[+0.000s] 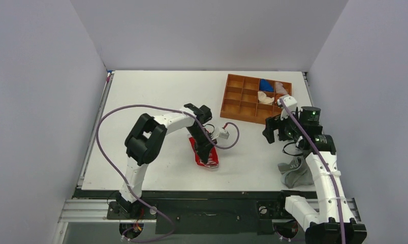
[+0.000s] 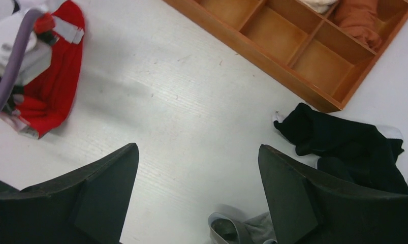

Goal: Roll the underwear
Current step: Roll the underwear to the center of the board.

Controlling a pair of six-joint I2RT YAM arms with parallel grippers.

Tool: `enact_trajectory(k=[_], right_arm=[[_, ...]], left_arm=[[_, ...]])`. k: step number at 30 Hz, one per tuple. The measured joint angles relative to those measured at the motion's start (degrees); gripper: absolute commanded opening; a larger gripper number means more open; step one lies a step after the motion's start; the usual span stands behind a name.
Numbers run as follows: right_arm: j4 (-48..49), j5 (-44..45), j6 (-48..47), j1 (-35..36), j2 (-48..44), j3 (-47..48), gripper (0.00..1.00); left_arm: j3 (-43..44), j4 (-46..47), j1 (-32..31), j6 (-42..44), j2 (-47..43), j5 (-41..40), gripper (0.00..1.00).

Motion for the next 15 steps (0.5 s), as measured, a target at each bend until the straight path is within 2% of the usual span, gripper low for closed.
enact_trajectory(k=[8, 15], right_arm=[[-1.55, 1.53, -8.24, 12.37, 0.04, -3.10, 0.80], [-2.36, 3.89, -12.72, 27.96, 1.36, -6.16, 0.77]], left_arm=[[11.47, -14.73, 4.46, 7.15, 11.02, 8.85, 0.00], [15.06, -22.05, 6.97, 10.84, 15.54, 12.72, 0.00]])
